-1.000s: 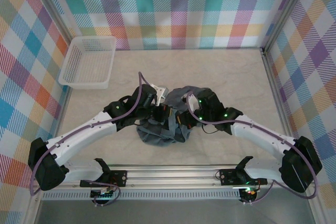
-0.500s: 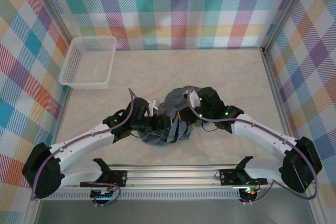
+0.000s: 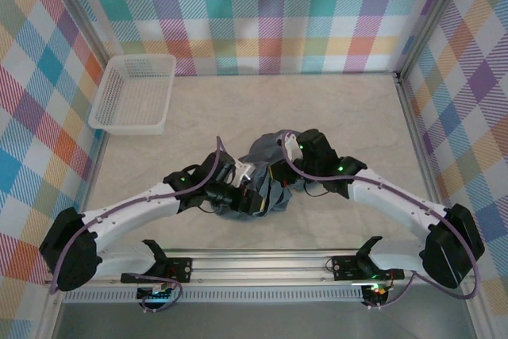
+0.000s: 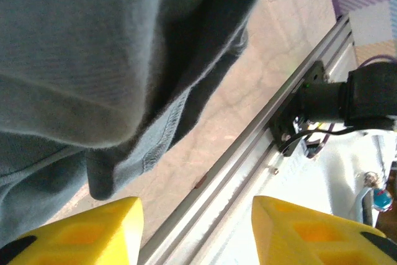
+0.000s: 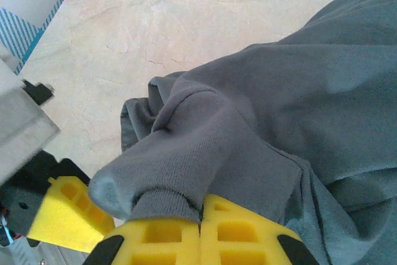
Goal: Fold the inside-out t-shirt
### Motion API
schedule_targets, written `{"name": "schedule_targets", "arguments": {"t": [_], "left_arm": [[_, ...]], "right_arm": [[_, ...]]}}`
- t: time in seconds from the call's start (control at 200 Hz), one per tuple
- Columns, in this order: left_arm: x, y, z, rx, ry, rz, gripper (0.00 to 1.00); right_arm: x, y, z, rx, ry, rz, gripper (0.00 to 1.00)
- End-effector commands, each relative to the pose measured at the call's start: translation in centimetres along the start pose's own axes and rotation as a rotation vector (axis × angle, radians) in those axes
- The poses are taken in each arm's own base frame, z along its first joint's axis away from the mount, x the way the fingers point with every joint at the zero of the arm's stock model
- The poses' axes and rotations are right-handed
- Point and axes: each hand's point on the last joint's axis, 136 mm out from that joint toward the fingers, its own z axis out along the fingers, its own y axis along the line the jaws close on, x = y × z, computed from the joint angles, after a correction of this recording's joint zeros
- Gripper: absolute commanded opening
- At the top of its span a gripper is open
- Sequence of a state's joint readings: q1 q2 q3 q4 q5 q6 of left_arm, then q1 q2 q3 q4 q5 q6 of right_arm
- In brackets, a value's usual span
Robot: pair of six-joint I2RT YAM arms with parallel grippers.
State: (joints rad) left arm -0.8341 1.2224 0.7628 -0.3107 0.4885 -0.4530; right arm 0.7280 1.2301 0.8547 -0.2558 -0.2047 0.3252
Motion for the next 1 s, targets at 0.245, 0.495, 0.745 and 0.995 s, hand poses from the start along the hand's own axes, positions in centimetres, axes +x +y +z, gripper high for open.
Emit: {"name": "schedule_targets", "arguments": {"t": [0.245, 0.495, 0.745, 0.995], "left_arm": [[-1.4, 2.1, 3.2, -0.048, -0.045, 0.027, 0.52], [-1.9, 2.1, 0.8, -0.077, -0.102, -0.027, 0.0], [-6.6, 4.9, -13.1, -0.47, -0.329, -0.104, 0.0], [-10.9, 1.9, -13.0, -0.429, -0.336, 0.003, 0.0]], "right_arm": [[-0.9, 0.6, -0.4, -0.007, -0.014, -0.004, 0.0], [-0.6, -2.1, -0.8, 0.127, -0.031, 0.054, 0.0], [0.2, -6.9, -3.9, 0.353, -0.076, 0.085, 0.0], [-1.0, 0.1, -4.1, -0.006, -0.076, -0.048, 0.33]]}}
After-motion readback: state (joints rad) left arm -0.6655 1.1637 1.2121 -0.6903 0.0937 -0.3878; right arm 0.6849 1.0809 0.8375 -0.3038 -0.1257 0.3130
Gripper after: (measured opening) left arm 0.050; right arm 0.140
